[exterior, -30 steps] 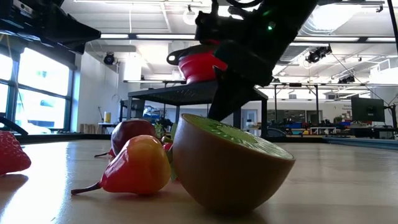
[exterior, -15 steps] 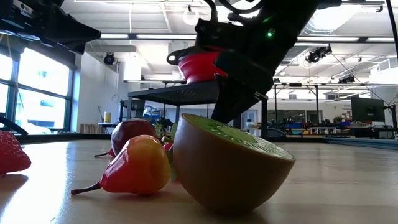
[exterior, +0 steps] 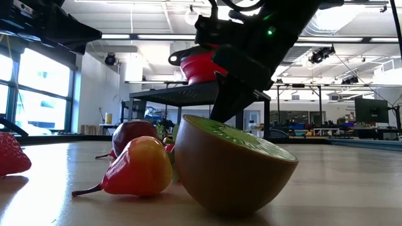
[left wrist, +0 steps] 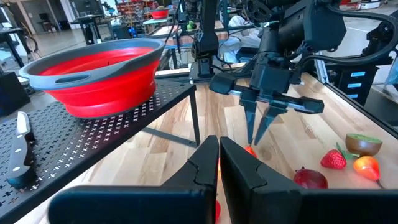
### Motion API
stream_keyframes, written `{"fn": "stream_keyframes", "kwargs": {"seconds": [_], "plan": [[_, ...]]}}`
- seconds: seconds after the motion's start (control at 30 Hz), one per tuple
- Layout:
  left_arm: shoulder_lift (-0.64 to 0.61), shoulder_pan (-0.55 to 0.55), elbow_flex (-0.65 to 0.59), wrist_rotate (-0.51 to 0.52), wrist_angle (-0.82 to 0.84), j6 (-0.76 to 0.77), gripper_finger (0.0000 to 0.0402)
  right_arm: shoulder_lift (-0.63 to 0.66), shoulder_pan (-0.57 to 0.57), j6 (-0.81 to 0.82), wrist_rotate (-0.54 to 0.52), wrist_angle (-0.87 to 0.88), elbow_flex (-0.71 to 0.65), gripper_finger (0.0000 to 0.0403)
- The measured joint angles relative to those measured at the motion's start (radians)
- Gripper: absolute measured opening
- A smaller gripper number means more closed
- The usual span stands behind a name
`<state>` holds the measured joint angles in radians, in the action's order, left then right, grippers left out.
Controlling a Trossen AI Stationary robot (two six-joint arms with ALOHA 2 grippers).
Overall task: Pick & Place Fruit
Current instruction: Put the pear into the strainer bowl on the shelf
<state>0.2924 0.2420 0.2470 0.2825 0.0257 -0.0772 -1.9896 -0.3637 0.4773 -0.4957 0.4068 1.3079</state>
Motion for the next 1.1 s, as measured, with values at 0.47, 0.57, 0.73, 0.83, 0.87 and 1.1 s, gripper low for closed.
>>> {"fn": "stream_keyframes", "kwargs": {"seconds": [0.47, 0.57, 0.73, 0.83, 0.87, 1.1], "plan": [[0.000, 0.000, 0.000, 0.000, 0.000, 0.000, 0.0012, 0.046, -0.001, 0.025, 0.006, 0.002, 0.002, 0.0004], [0.000, 0.000, 0.000, 0.000, 0.000, 0.000, 0.0012, 0.099, -0.001, 0.021, 0.004, 0.015, 0.002, 0.0004], [0.000, 0.000, 0.000, 0.000, 0.000, 0.000, 0.0012, 0.197, 0.000, 0.022, 0.005, 0.006, 0.002, 0.0003], [0.000, 0.000, 0.000, 0.000, 0.000, 0.000, 0.0012, 0.260, 0.000, 0.022, 0.003, 0.006, 0.002, 0.0003], [0.000, 0.000, 0.000, 0.000, 0.000, 0.000, 0.0012, 0.277, 0.000, 0.021, 0.003, -0.003, 0.002, 0.0003], [0.000, 0.000, 0.000, -0.003, 0.002, 0.000, 0.0012, 0.391, 0.011, -0.007, -0.004, -0.045, 0.001, 0.0003]]}}
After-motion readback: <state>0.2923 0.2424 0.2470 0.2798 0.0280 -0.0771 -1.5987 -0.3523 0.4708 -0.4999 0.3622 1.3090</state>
